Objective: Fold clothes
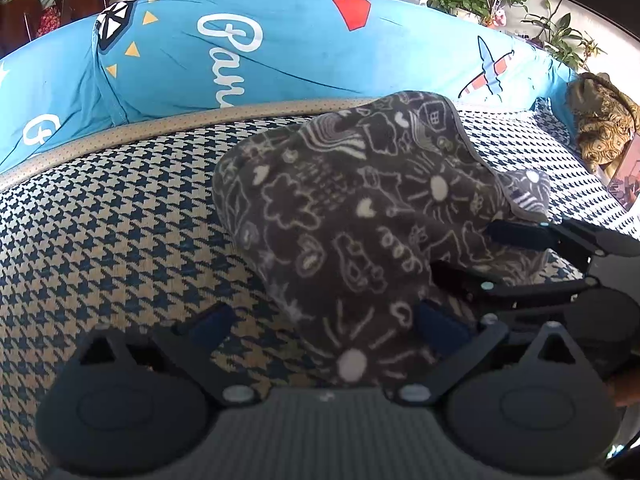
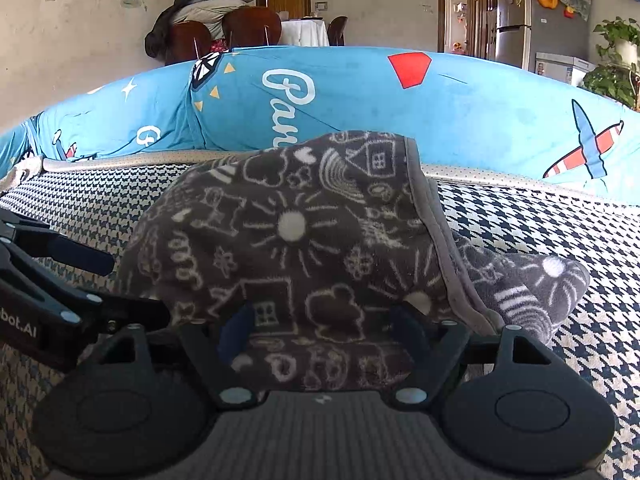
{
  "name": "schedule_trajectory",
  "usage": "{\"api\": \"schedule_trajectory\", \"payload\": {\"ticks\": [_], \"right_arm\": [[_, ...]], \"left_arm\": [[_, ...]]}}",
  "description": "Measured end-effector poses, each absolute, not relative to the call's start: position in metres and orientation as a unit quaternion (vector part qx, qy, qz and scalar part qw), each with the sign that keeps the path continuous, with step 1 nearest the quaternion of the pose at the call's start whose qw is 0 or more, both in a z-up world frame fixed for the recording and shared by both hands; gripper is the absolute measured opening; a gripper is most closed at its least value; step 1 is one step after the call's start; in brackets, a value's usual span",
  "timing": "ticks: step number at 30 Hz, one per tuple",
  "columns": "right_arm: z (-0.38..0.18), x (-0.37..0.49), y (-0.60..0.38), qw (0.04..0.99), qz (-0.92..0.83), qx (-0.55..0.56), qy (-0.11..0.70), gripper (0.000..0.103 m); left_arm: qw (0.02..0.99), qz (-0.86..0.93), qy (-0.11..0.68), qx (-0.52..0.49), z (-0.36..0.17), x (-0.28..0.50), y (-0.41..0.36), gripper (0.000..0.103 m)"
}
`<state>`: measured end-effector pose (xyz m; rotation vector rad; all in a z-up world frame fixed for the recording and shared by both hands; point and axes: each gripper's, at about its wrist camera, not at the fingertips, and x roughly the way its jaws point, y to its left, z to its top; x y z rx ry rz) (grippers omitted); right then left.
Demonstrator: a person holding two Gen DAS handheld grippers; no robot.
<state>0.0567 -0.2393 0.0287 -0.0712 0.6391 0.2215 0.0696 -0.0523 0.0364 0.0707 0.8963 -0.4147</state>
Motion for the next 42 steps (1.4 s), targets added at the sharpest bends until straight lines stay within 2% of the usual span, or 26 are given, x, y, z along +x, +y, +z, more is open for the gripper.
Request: {"api": "schedule_trajectory", "payload": {"ticks": [9,19,25,42], "right_arm": [[0.031,0.058,-0.244,0.943,0.111,-0.026,0.314,0.083],[0.032,0.058,-0.24,0.942,0.102,-0.027,0.318,0.083],[0.032,0.058,-0.239,0.942,0.099,-0.025,0.321,0.084],[0.03,0.053,-0.235,0.948,0.096,-0.024,0.302,0.084]], "left_arm": [[0.909,-0.208,0.362,0.016,0.072,0.065,-0.036,0.101],[0.918,-0.17,0.35,-0.072,0.077,0.108,-0.018,0.101],[0.919,-0.16,0.355,-0.062,0.064,0.127,-0.03,0.101],[0.899,-0.069,0.429,-0.061,0.006,0.181,-0.037,0.103]]}}
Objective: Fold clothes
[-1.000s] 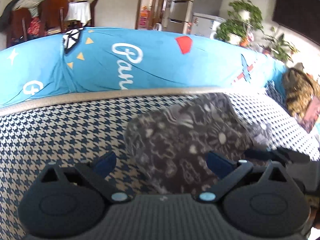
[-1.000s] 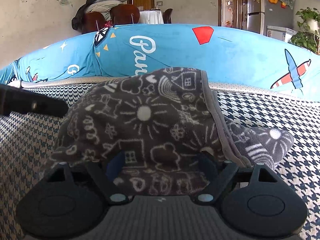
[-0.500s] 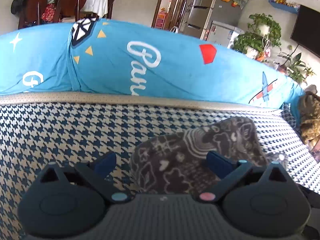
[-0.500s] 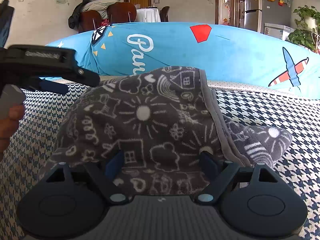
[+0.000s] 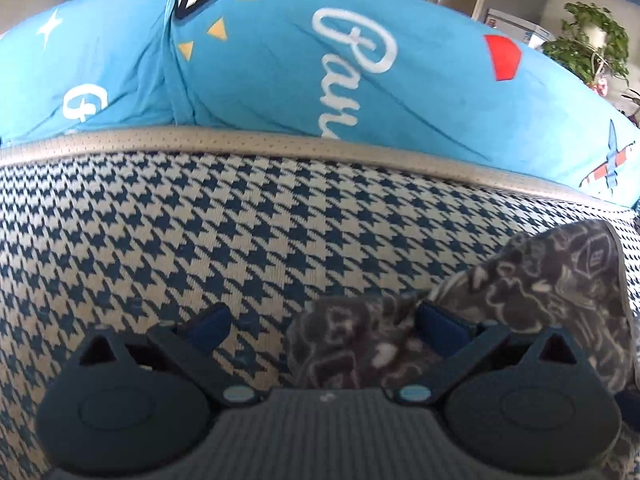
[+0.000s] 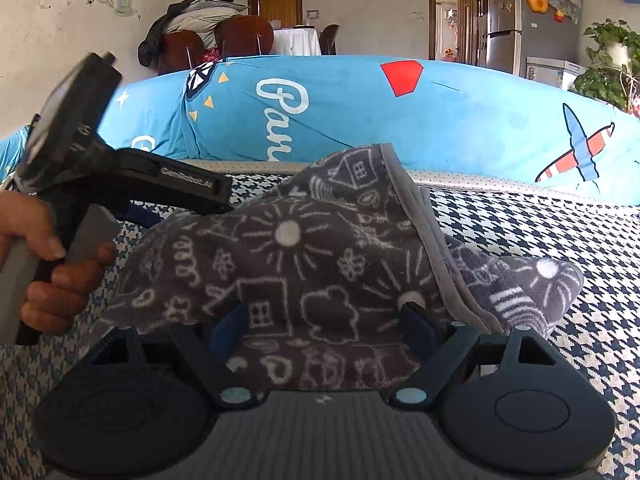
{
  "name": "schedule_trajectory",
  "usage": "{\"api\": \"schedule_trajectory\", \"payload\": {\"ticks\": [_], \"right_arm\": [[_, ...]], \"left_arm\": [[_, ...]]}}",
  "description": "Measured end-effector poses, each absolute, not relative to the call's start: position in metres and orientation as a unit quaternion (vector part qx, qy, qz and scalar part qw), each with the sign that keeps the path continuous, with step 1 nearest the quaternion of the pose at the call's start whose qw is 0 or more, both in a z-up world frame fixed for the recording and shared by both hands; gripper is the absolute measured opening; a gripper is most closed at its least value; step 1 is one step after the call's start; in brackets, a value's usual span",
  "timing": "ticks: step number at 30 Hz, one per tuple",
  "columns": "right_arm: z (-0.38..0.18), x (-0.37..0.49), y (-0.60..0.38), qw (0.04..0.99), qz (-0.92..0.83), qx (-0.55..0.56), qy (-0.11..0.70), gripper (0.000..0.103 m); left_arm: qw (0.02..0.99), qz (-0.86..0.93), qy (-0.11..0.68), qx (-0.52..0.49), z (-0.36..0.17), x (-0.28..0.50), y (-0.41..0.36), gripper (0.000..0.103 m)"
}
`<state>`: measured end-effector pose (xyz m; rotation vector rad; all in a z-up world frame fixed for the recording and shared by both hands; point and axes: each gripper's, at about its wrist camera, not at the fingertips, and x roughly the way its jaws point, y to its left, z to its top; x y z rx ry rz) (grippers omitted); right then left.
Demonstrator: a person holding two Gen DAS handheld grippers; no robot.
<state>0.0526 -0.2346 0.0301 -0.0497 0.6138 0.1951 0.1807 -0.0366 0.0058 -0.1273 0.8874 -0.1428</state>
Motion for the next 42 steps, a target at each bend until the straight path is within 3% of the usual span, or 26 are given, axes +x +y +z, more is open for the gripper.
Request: {"api": "schedule_trajectory", "payload": {"ticks": [11,21,29,42], "right_arm": [[0.03,0.053,-0.234,0.948,0.098,-0.024,0.303,0.085],[0.034,0.052,-0.235,0.945,0.101,-0.031,0.309,0.087],[0.05,0.043,-0.249,0.944,0.129,-0.033,0.303,0.086],[0.04,0.039,-0.256,0.933,0.145,-0.029,0.329,0.088]], "left_arm": [[0.905,-0.057,0.418,-0.049,0.007,0.179,-0.043,0.103],[0.919,-0.104,0.377,-0.059,0.059,0.163,-0.048,0.102],[0.908,-0.168,0.38,-0.054,0.071,0.162,-0.084,0.102],[0.895,-0.168,0.412,-0.019,0.033,0.187,-0.13,0.103]]}}
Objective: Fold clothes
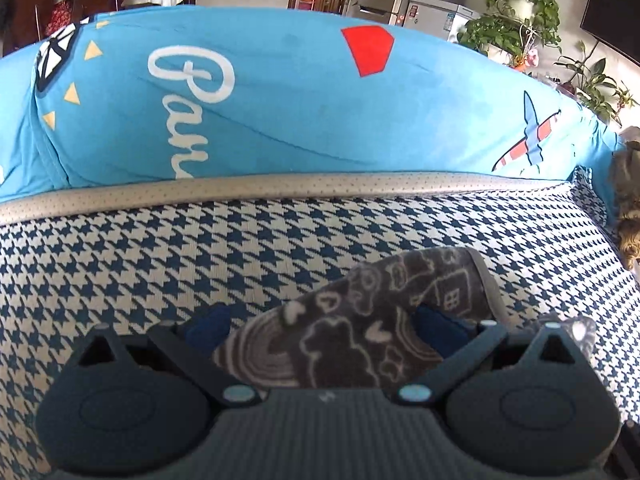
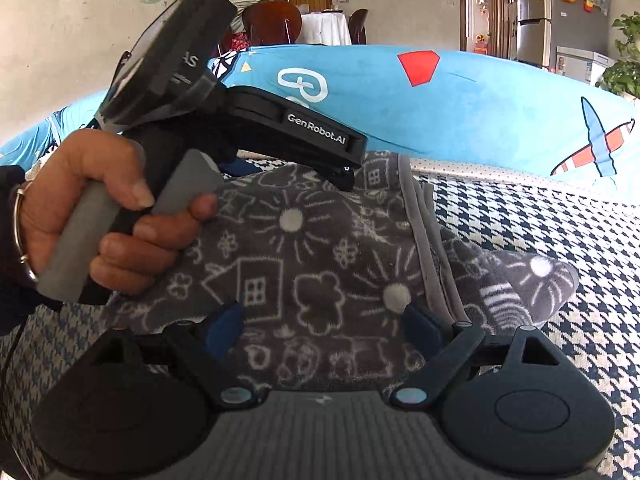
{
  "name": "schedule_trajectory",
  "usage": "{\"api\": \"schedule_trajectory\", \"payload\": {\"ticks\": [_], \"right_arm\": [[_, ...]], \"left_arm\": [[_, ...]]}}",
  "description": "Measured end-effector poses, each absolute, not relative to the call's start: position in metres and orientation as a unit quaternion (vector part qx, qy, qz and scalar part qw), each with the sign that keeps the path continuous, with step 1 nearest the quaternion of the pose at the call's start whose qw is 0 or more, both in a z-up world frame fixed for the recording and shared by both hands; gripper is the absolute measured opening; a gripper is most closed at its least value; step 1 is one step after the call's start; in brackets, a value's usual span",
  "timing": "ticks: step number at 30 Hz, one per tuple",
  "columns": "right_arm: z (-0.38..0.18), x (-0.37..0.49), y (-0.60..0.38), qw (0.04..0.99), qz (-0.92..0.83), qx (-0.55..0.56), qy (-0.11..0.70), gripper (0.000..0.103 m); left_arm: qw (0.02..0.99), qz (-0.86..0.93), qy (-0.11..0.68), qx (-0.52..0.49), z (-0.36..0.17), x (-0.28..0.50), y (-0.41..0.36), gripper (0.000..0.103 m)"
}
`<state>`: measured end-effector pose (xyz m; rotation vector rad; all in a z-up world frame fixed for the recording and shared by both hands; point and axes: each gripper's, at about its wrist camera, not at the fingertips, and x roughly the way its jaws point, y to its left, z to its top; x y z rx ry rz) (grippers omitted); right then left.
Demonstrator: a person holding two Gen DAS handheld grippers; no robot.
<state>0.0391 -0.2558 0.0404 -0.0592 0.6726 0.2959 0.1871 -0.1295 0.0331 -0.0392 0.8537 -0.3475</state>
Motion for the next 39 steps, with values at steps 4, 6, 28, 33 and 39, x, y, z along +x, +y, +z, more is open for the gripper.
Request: {"api": "schedule_trajectory", "payload": {"ticks": [4,6,28,33,39], "right_arm": [[0.038,0.039,-0.253,0.932,0.141,-0.031,0.331,0.089],[0.036,0.04,-0.252,0.932,0.139,-0.034,0.334,0.089],[0.03,0.058,-0.234,0.927,0.127,-0.064,0.346,0.103],[0.029,0.061,-0.236,0.926,0.136,-0.065,0.346,0.103],[0.028,0.066,-0.239,0.926,0.144,-0.064,0.344,0.103]], "left_arm": [[0.892,-0.163,0.422,-0.022,0.024,0.194,-0.129,0.103],[0.892,-0.163,0.422,-0.015,0.019,0.195,-0.131,0.103],[0.906,-0.161,0.392,0.002,0.001,0.186,-0.131,0.103],[0.905,-0.163,0.394,-0.005,-0.001,0.186,-0.128,0.103],[0.905,-0.161,0.394,-0.006,-0.001,0.186,-0.128,0.103]]}}
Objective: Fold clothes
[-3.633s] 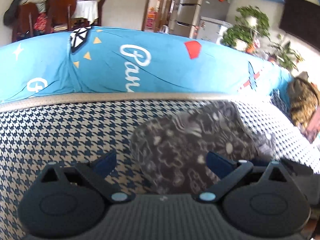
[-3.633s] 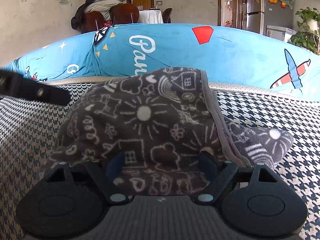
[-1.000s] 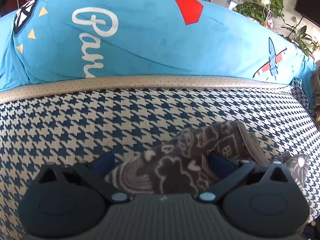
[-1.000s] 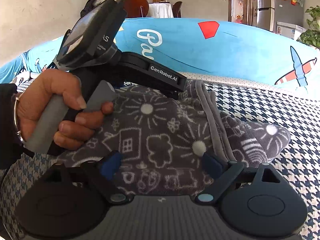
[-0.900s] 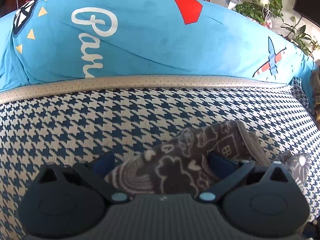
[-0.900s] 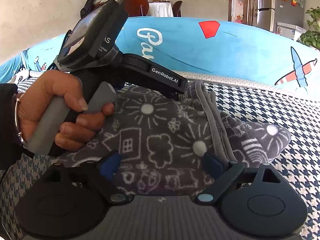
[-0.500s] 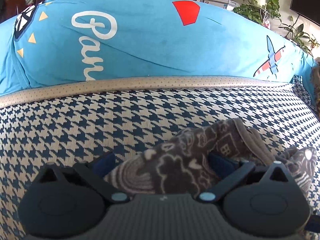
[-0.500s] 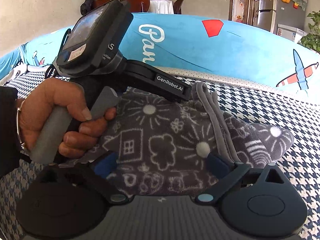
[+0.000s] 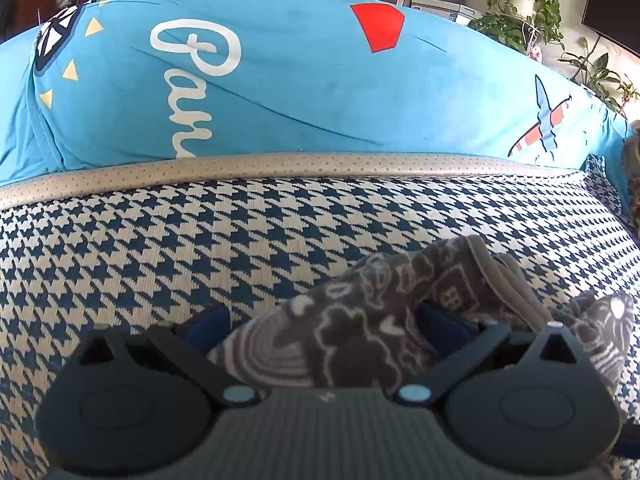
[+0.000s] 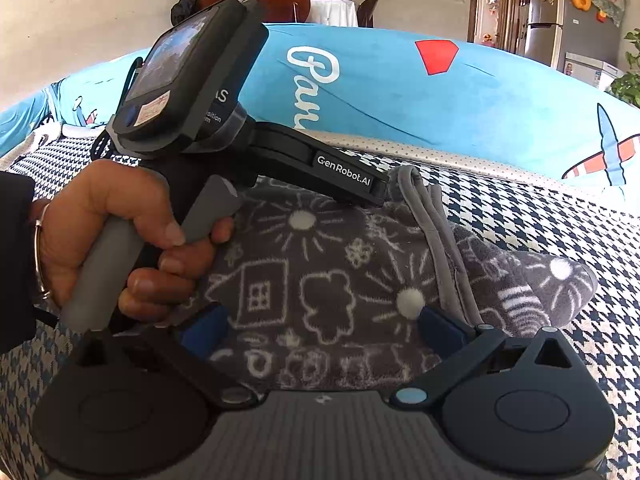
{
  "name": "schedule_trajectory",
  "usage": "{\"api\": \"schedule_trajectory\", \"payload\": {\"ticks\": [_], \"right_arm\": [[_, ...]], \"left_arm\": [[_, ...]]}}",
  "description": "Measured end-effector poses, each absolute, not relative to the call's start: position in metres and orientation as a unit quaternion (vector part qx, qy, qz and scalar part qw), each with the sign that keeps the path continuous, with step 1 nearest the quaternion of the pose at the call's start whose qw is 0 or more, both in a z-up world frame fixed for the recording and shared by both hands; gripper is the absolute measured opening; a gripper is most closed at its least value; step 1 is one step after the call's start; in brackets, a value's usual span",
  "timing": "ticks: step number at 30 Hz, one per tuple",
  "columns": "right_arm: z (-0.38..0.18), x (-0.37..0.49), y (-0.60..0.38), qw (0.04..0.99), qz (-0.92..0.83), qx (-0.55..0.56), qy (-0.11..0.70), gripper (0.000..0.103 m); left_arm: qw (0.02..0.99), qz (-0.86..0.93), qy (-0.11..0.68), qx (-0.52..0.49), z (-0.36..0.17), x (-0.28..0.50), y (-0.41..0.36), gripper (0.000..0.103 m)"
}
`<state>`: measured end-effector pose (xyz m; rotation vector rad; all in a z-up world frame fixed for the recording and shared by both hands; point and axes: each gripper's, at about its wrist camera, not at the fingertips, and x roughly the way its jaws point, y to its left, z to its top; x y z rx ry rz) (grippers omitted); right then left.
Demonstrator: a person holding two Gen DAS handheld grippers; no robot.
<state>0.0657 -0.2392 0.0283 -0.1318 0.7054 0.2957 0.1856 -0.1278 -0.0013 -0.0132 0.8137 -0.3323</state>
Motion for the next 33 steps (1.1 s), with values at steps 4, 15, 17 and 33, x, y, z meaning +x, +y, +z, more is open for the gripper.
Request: {"api": "schedule_trajectory", "payload": {"ticks": [4,15,17,33], "right_arm": [[0.028,0.066,-0.239,0.925,0.145,-0.065,0.344,0.103],[0.03,0.06,-0.241,0.923,0.152,-0.061,0.347,0.103],[0.031,0.058,-0.243,0.923,0.157,-0.059,0.347,0.103],[0.054,0.054,-0.273,0.928,0.169,-0.001,0.331,0.093]], "left_arm": [[0.906,-0.158,0.394,-0.003,-0.001,0.185,-0.128,0.103],[0.909,-0.147,0.39,0.017,0.002,0.181,-0.133,0.103],[0.91,-0.142,0.389,0.027,0.004,0.179,-0.136,0.103],[0.913,-0.111,0.391,0.016,0.034,0.152,-0.122,0.103]]}}
